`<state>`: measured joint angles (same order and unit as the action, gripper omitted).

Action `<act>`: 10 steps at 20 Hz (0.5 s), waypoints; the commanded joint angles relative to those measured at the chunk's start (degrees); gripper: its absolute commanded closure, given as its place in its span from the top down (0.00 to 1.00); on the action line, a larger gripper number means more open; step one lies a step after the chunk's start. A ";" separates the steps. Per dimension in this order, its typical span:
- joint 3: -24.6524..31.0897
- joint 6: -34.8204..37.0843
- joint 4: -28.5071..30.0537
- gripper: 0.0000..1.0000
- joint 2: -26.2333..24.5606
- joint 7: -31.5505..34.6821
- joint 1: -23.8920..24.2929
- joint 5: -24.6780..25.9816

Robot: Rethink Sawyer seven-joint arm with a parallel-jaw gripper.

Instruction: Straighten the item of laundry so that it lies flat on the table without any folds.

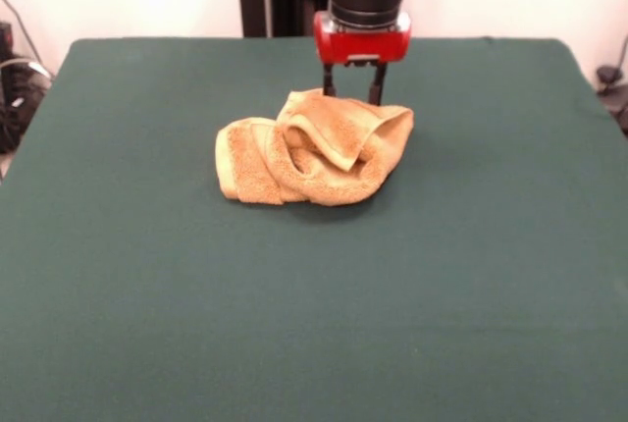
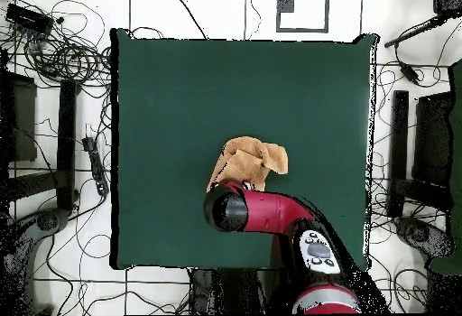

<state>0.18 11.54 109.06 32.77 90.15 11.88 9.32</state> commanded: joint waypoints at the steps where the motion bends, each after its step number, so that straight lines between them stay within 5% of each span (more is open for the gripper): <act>1: 3.84 -3.62 3.16 1.00 -2.30 8.55 -0.76 1.44; 10: 3.41 -1.41 3.22 1.00 0.06 8.56 -1.26 0.57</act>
<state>0.18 10.65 109.17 31.47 90.15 11.88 9.40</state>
